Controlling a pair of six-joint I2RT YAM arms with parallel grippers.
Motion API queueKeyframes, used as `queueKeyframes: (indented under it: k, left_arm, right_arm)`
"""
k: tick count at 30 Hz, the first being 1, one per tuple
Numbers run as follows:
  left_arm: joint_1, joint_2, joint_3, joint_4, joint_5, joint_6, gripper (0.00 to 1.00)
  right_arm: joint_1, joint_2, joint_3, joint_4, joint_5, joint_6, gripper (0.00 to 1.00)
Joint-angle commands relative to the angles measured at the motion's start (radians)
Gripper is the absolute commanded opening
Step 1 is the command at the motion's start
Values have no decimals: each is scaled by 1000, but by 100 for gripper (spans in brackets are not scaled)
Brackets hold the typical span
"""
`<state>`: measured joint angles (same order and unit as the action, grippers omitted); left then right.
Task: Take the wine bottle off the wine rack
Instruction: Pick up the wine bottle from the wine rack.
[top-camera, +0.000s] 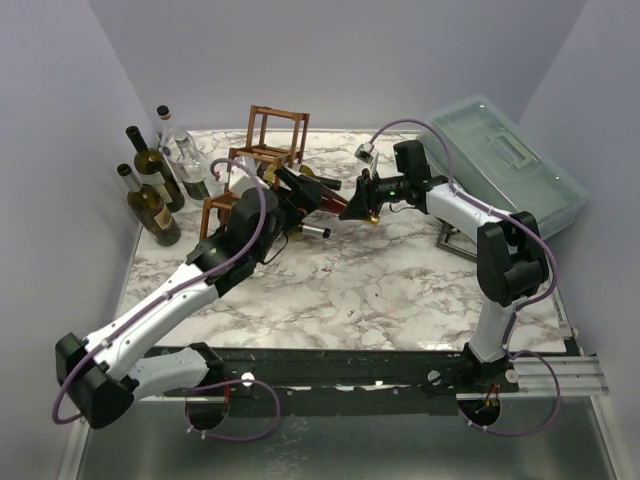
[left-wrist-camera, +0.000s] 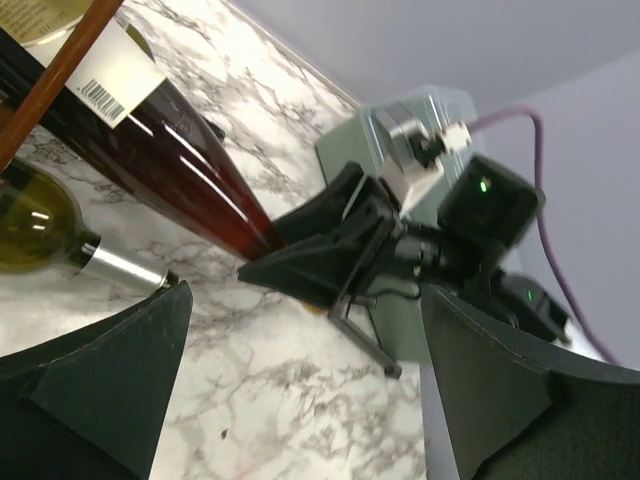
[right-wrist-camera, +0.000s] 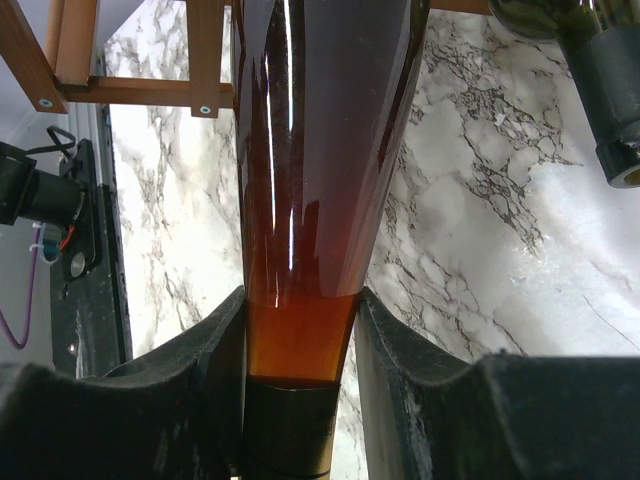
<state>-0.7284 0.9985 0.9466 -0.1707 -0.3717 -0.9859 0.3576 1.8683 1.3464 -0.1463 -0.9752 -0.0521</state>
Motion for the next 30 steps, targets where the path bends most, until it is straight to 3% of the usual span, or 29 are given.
queueKeyframes:
  k: [1,15,21,30]
  left_arm:
    - [-24,166,127,-132,-218,-160,98]
    - [-3,395,170,-23,-194,-234,98]
    - [26,448,162,49,-151,-267,98]
    - [35,491,176,23,-135,-327,95]
  right_arm:
    - [-23,-100,42,232,-123,3,0]
    - [-28,-99,45,226,-139,11,0]
    - [-29,-96,52,213,-152,12,0]
    - [-29,-99,63,207,-158,14,0]
